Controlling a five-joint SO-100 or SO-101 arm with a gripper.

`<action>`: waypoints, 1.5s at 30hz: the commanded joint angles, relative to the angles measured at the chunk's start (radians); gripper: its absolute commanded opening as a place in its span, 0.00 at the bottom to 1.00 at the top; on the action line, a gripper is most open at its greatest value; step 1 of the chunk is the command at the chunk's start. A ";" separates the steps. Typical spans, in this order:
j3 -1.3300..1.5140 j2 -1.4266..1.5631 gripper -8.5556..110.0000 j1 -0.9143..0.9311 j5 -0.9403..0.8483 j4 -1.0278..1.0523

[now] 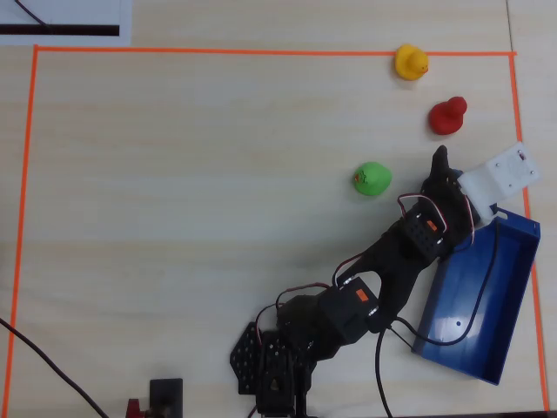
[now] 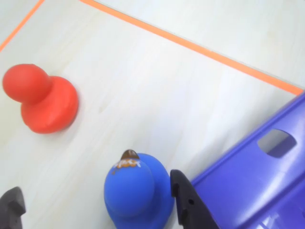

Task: Grasp blue duck and put it into box.

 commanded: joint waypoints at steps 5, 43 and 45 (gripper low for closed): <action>-0.052 -0.031 0.42 -0.021 -0.020 -0.034; -0.081 -0.012 0.07 -0.011 0.077 0.074; -0.109 0.066 0.07 -0.009 0.143 0.161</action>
